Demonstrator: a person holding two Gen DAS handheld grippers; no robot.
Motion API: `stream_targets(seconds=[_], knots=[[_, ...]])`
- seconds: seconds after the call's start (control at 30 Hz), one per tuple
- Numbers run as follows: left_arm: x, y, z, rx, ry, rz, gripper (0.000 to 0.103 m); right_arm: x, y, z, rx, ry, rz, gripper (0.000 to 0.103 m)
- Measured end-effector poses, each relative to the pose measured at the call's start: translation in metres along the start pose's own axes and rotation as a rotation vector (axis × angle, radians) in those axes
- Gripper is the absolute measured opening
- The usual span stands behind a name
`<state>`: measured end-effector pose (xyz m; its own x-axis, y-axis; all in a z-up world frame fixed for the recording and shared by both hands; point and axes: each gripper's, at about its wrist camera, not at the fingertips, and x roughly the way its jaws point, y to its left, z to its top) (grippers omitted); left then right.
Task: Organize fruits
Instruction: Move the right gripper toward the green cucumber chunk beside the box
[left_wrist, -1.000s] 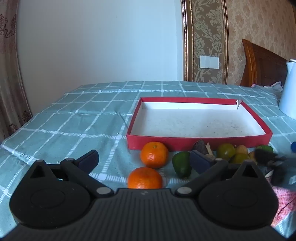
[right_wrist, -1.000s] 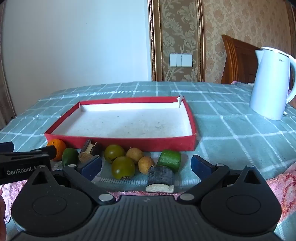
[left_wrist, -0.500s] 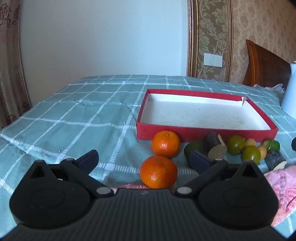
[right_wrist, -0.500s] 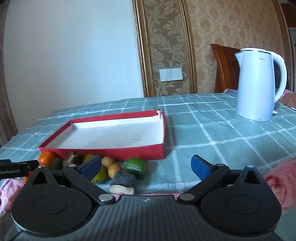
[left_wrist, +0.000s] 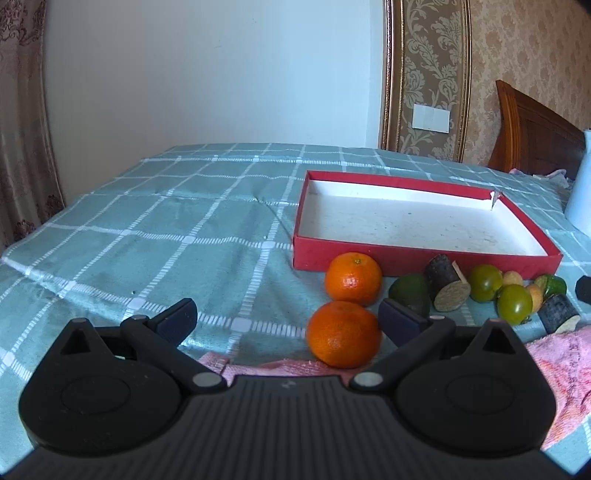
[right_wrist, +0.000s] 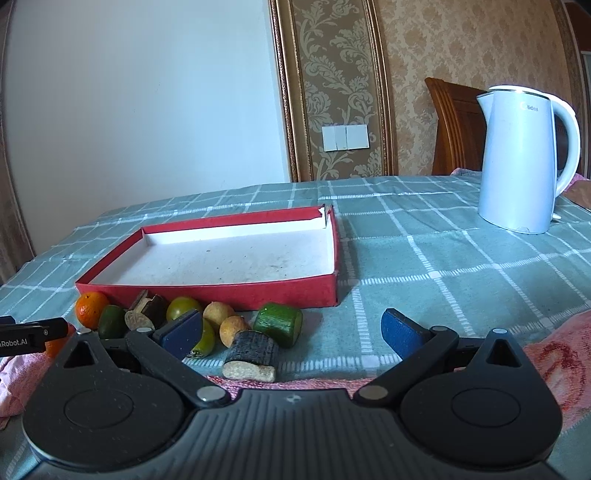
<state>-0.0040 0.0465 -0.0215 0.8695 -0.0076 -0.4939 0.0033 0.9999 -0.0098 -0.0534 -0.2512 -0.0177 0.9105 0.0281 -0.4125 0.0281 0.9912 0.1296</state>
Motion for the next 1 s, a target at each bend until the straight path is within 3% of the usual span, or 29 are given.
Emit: stream_targets(seconds=[0.17,1.0], knots=[[0.003,0.001,0.002,-0.016,0.028,-0.053,0.103,-0.001,0.002,0.000,-0.014,-0.007,-0.005,0.103],[0.014,-0.010,0.000,0.013,0.043,-0.052,0.103,0.023,-0.002,0.004,0.001,0.067,-0.041,0.103]])
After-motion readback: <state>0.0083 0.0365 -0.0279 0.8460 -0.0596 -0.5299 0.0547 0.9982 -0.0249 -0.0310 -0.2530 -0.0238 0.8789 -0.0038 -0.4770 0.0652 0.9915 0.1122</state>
